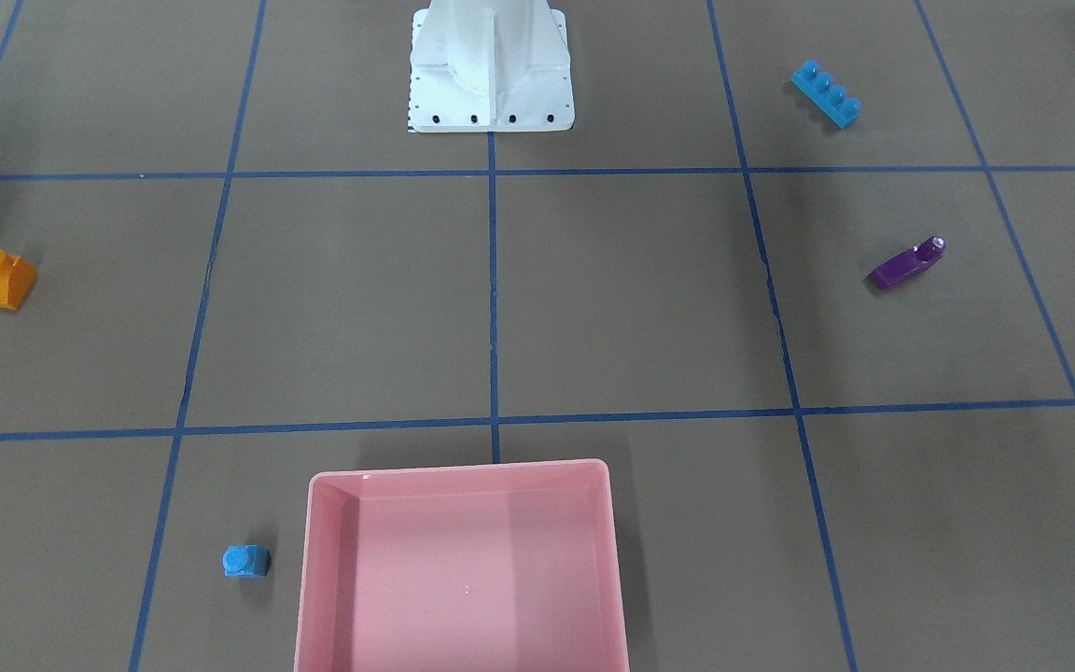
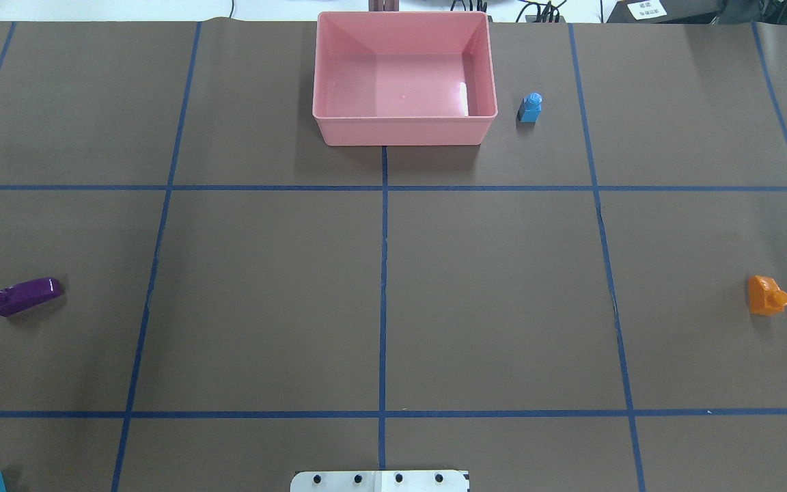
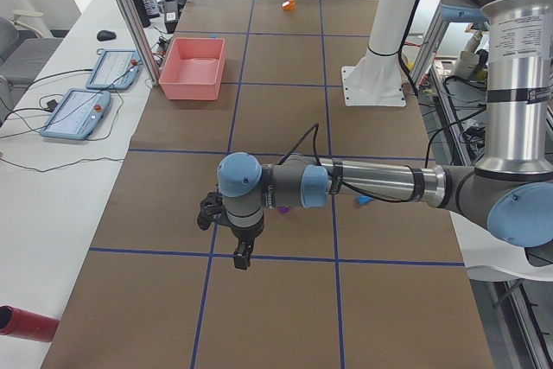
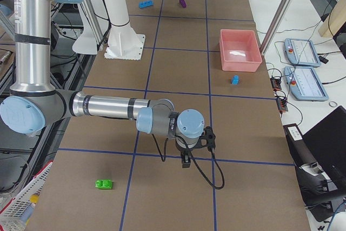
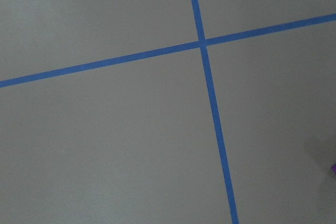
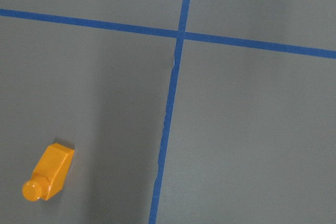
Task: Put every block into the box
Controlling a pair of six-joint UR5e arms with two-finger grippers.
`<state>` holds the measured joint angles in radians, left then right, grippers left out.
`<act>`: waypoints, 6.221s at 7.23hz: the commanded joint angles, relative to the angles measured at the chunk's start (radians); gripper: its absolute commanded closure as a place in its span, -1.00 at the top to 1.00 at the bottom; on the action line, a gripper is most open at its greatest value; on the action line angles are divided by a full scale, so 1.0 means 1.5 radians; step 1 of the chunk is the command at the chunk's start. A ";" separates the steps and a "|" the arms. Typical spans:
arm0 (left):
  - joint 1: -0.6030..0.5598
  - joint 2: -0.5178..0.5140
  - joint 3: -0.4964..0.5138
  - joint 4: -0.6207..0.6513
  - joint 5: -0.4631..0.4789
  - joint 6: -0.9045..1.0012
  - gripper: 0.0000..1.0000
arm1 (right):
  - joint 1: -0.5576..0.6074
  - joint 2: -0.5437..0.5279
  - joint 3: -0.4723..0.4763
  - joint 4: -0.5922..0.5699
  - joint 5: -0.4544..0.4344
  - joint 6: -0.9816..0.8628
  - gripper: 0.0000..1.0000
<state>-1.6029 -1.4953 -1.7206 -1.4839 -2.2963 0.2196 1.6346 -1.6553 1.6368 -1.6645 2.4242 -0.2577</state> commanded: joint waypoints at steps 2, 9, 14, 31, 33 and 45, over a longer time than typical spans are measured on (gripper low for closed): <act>0.000 -0.011 -0.018 0.002 0.003 -0.001 1.00 | -0.001 0.007 0.026 0.001 -0.001 0.000 1.00; 0.042 -0.054 -0.088 -0.009 0.000 -0.066 1.00 | -0.190 0.005 0.083 0.115 -0.028 0.243 1.00; 0.052 -0.055 -0.091 -0.012 -0.003 -0.111 1.00 | -0.380 -0.020 0.036 0.276 -0.083 0.530 1.00; 0.362 0.106 -0.142 -0.280 0.090 -0.174 0.91 | -0.210 0.246 0.187 -0.114 0.042 0.531 -1.00; 0.417 0.102 -0.140 -0.280 0.099 -0.093 0.95 | -0.241 0.366 0.170 -0.210 0.039 0.559 -1.00; 0.504 0.017 -0.017 -0.278 0.117 -0.083 0.98 | -0.418 0.762 -0.382 0.114 -0.102 0.750 -1.00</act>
<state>-0.8581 -1.4689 -1.7594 -1.8995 -2.1205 0.0972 1.0242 -0.5537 1.1384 -1.5483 2.2978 0.8641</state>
